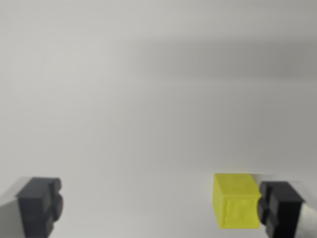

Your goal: Pick yellow cube

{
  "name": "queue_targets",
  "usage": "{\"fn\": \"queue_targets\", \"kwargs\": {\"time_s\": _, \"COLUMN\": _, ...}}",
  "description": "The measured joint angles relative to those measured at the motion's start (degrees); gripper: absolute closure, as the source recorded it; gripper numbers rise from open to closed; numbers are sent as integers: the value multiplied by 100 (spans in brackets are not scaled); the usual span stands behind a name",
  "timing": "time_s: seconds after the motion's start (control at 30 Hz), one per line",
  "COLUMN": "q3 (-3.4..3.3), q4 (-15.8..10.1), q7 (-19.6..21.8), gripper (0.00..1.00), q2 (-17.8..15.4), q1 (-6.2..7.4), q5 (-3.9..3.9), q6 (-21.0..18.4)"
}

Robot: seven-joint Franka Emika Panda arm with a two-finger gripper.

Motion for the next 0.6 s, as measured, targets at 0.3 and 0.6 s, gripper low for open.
{"fn": "queue_targets", "kwargs": {"time_s": 0.3, "q3": -1, "q4": -488, "q7": -182, "gripper": 0, "q2": -78, "q1": -148, "q5": -7, "q6": 420}}
{"fn": "queue_targets", "kwargs": {"time_s": 0.6, "q3": -1, "q4": -938, "q7": -377, "gripper": 0, "q2": -114, "q1": -307, "q5": -10, "q6": 844}}
